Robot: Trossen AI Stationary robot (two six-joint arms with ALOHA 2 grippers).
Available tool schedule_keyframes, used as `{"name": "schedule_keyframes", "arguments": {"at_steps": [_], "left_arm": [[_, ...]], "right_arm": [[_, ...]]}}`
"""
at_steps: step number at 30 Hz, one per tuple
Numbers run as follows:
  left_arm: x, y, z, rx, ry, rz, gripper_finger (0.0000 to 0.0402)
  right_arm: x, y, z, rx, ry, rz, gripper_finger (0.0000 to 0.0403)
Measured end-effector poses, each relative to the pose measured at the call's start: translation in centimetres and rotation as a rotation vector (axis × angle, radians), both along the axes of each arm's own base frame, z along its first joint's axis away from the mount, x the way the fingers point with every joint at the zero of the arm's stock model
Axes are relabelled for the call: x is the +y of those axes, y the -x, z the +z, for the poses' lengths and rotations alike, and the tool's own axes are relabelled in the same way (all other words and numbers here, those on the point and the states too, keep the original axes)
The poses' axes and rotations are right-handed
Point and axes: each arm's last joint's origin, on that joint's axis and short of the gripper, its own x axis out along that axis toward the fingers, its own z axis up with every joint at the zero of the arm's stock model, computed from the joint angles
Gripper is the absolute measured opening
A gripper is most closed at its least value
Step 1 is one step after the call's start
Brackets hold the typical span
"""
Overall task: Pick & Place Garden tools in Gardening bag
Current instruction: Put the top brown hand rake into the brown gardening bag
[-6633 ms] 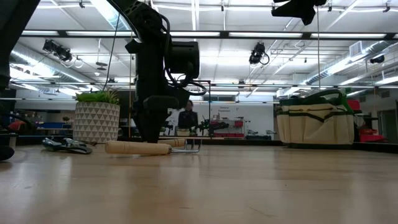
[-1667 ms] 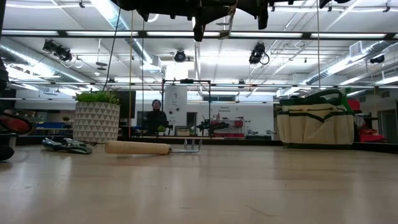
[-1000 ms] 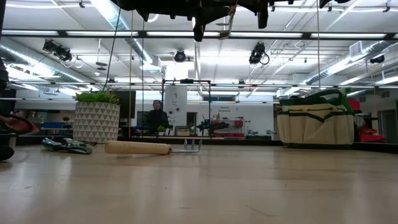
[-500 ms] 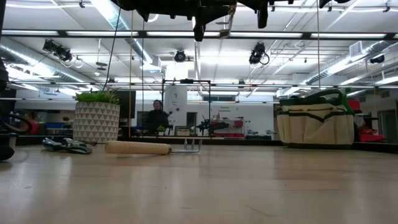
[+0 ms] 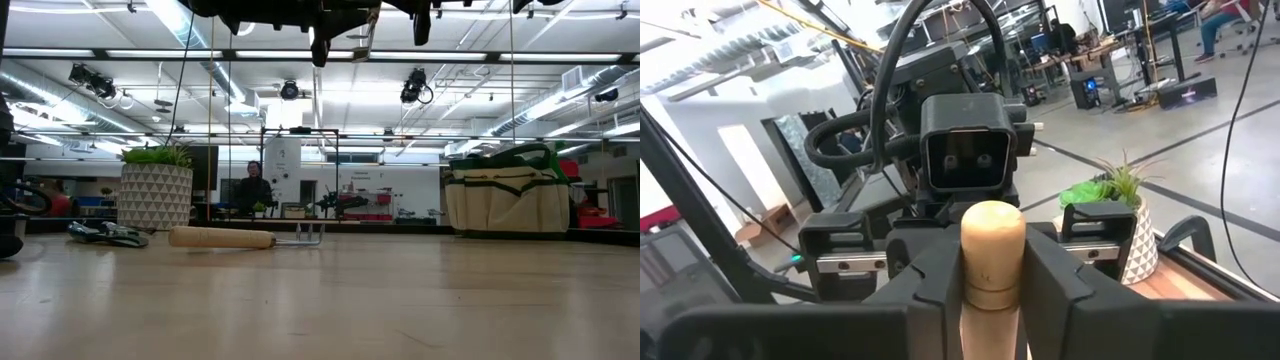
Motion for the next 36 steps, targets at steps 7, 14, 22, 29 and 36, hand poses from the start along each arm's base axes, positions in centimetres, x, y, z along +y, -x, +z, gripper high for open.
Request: {"name": "schedule_keyframes", "arguments": {"at_steps": [7, 14, 22, 29, 36], "left_arm": [[0.01, 0.0, 0.01, 0.0, -0.002, 0.001, 0.0077], [0.02, 0.0, -0.01, 0.0, -0.002, 0.001, 0.0079], [0.02, 0.0, -0.02, 0.001, -0.002, 0.001, 0.0082], [0.0, -0.01, -0.12, 0.006, -0.022, -0.002, 0.0081], [-0.05, -0.01, -0.05, -0.002, -0.028, -0.021, 0.0118]], "right_arm": [[0.0, 0.0, 0.0, 0.001, 0.014, -0.002, 0.0076], [-0.02, 0.0, 0.0, 0.002, 0.016, -0.007, 0.0069], [0.02, 0.0, -0.04, 0.005, 0.016, 0.002, 0.0066], [0.06, -0.01, -0.12, 0.015, 0.02, 0.019, 0.0065], [0.15, -0.03, -0.16, 0.018, 0.017, 0.044, 0.0064]]}}
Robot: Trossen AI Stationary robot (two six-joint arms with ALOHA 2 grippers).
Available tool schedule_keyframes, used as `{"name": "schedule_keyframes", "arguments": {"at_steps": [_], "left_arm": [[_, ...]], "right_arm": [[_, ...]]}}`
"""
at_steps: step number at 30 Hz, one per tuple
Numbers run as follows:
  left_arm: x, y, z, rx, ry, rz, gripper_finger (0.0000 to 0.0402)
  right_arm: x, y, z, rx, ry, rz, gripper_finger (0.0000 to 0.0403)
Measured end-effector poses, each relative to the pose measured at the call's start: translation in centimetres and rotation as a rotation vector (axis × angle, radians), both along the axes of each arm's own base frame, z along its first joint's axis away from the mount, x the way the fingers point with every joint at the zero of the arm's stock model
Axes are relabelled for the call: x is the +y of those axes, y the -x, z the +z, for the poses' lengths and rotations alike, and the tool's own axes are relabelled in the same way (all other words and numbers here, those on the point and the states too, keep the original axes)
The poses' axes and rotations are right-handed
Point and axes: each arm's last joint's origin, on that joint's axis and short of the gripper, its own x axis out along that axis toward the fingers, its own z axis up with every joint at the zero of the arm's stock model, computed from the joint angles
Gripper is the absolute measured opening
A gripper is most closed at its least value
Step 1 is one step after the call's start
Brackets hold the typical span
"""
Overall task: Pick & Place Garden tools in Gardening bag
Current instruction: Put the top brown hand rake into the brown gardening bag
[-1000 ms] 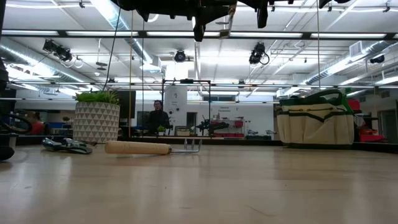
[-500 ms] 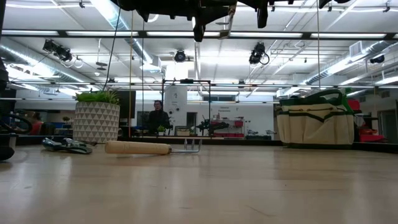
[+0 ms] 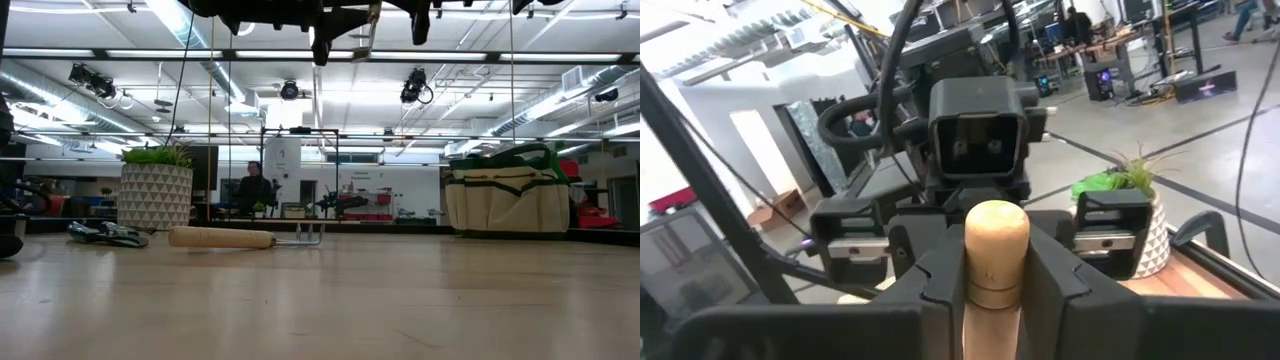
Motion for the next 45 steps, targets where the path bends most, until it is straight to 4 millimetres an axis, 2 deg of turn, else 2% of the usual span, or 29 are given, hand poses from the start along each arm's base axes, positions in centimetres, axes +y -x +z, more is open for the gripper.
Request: {"name": "schedule_keyframes", "arguments": {"at_steps": [9, 15, 26, 32, 45], "left_arm": [[0.3, 0.1, 0.0, 0.007, 0.007, 0.011, 0.0196], [0.9, 1.6, 1.1, 0.024, 0.0, 0.035, 0.0229], [1.7, 4.1, 3.5, -0.013, -0.027, 0.075, 0.0214], [1.6, 4.2, 3.7, -0.021, -0.038, 0.073, 0.0201], [1.6, 4.3, 3.7, -0.022, -0.038, 0.075, 0.0197]], "right_arm": [[0.0, 0.1, 0.1, 0.0, 0.004, 0.015, 0.0064], [0.1, 0.7, 0.3, 0.018, 0.026, 0.005, 0.0064], [-0.6, 4.5, 1.8, 0.038, 0.072, -0.061, 0.0064], [-1.0, 6.7, 2.3, 0.073, 0.145, -0.113, 0.0064], [-1.9, 9.9, 1.6, 0.252, 0.231, -0.268, 0.0064]]}}
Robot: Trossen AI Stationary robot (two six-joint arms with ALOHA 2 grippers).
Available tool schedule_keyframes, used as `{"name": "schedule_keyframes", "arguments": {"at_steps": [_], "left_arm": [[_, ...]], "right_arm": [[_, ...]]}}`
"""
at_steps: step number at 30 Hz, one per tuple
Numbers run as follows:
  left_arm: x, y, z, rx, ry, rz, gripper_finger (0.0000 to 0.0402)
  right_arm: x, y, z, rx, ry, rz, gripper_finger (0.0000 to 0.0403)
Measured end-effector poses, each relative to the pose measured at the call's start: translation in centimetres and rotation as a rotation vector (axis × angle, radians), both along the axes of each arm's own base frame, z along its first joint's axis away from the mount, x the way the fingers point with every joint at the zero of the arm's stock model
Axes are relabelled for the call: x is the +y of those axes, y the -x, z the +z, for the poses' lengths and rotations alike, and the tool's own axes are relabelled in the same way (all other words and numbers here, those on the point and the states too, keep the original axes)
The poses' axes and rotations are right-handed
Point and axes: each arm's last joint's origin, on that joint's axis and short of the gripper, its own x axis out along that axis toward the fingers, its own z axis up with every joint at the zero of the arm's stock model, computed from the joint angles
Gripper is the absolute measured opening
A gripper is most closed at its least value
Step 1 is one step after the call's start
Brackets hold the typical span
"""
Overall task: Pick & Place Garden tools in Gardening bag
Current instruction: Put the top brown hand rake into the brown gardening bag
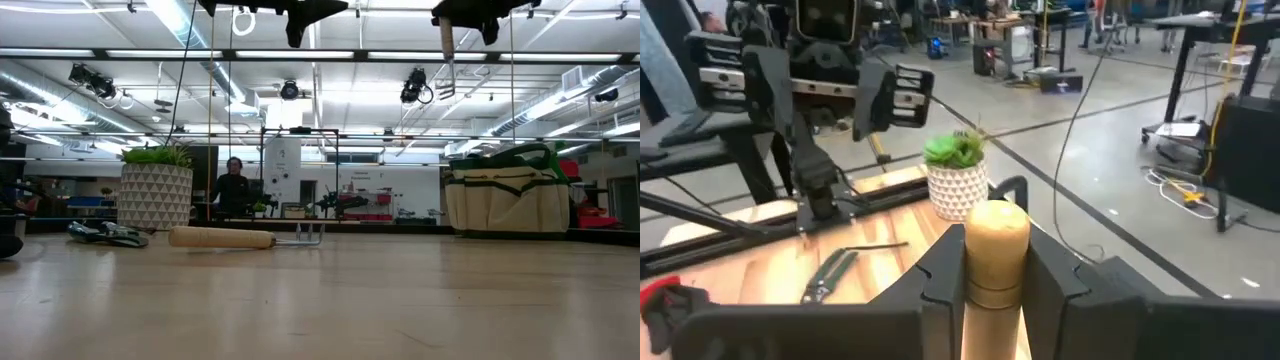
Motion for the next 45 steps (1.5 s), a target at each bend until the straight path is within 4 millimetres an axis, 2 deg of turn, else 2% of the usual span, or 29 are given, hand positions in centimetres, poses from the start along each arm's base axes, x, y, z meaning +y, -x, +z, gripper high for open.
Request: {"name": "schedule_keyframes", "arguments": {"at_steps": [17, 30, 39, 45], "left_arm": [[0.1, 0.0, 0.0, 0.001, 0.002, 0.021, 0.0197], [0.1, 0.0, 0.0, 0.001, 0.0, 0.021, 0.0197], [0.1, 0.0, 0.0, 0.001, -0.001, 0.021, 0.0197], [0.1, 0.0, 0.0, 0.001, -0.001, 0.021, 0.0197]], "right_arm": [[-1.7, 1.9, -0.6, 0.111, 0.045, -0.209, 0.0064], [-3.5, 3.3, -1.1, 0.206, 0.077, -0.519, 0.0064], [-4.4, 3.6, -1.2, 0.218, 0.066, -0.578, 0.0064], [-5.4, 3.0, -1.9, 0.263, 0.045, -0.597, 0.0064]]}}
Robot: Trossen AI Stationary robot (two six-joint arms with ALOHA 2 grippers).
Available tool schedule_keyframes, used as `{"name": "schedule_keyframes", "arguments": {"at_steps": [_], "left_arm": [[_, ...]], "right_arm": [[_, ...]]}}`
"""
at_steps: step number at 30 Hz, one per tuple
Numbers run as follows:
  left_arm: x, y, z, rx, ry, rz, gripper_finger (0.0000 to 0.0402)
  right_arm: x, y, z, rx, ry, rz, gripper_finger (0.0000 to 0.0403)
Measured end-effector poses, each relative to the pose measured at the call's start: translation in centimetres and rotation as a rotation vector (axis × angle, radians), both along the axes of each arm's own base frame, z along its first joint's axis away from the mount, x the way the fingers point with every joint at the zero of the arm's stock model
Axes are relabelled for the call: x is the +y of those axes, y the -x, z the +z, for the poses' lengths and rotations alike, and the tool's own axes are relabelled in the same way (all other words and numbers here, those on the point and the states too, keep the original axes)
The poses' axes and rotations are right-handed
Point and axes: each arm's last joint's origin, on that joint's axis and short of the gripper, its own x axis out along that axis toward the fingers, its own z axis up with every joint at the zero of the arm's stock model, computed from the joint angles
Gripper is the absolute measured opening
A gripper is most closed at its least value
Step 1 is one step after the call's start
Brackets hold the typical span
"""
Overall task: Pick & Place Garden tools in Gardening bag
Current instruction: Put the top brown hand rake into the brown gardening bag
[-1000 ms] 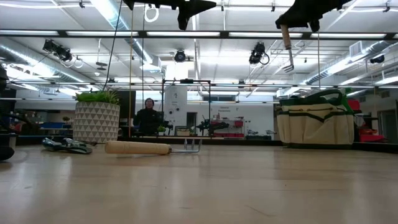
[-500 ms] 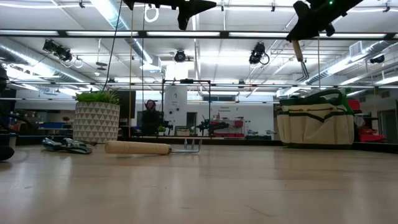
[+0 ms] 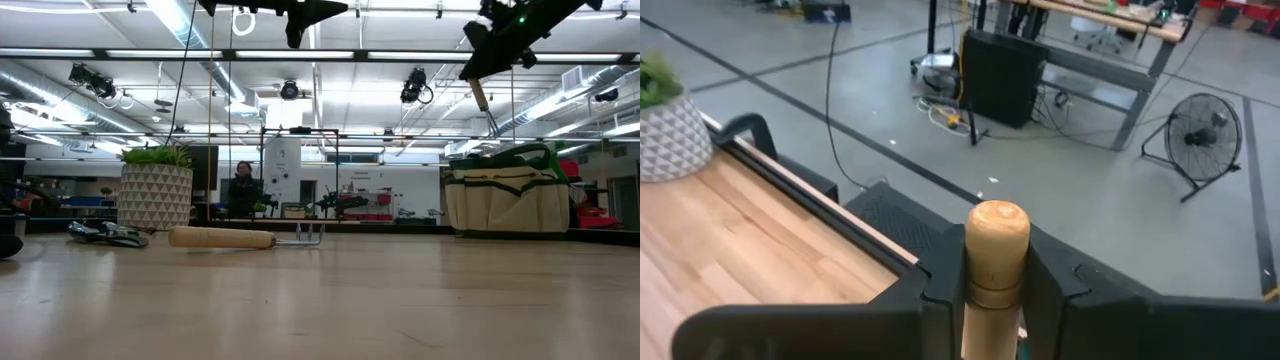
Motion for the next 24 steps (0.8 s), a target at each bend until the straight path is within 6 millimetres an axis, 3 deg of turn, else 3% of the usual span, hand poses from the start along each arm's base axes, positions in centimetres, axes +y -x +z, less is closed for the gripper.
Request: {"name": "schedule_keyframes", "arguments": {"at_steps": [11, 24], "left_arm": [[0.0, 0.0, 0.0, 0.0, 0.0, 0.0, 0.0197], [0.0, 0.0, 0.0, 0.0, 0.001, 0.0, 0.0197]], "right_arm": [[-2.4, -1.5, -2.0, 0.093, -0.076, -0.051, 0.0064], [-3.3, -1.6, -2.4, 0.1, -0.088, -0.082, 0.0064]]}}
